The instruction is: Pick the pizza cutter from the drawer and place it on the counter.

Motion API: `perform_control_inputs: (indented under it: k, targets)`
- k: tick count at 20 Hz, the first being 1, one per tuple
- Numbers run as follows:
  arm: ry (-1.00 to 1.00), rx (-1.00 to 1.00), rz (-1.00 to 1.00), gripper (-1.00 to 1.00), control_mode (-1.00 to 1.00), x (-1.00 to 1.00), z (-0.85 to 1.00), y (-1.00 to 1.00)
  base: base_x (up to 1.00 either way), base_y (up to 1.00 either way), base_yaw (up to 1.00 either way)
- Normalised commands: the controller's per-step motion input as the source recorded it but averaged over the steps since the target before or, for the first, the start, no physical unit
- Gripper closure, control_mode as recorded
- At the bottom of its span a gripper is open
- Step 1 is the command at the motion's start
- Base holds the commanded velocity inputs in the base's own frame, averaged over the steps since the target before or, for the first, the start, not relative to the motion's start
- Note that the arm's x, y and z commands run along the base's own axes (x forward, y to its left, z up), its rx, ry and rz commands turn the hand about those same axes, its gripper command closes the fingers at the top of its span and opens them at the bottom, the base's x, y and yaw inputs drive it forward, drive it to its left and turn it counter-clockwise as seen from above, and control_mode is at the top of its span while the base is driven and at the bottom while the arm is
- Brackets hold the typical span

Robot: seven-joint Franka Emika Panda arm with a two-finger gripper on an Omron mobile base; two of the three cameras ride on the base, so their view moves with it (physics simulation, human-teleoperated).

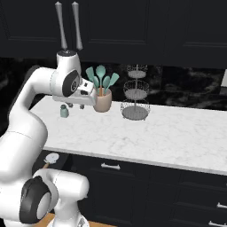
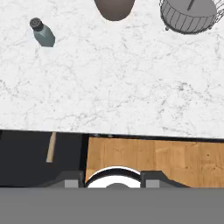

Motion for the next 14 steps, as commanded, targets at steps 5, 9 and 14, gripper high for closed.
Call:
perform_control_inputs:
  k: [5,9,14]
  targets:
    - [-0.03,-0.03,0.0,-1.0,-1.0,-0.08,-0.06,0.55,0.0,0.0,0.0]
    - [0.0,0.0,0.11,-1.0,-1.0,-0.37,-0.37,0.99,0.0,0.0,0.0]
    - [0.05,0.0,0.15,-1.0,-1.0,-0.43,-0.39,1.0,0.0,0.0,0.0]
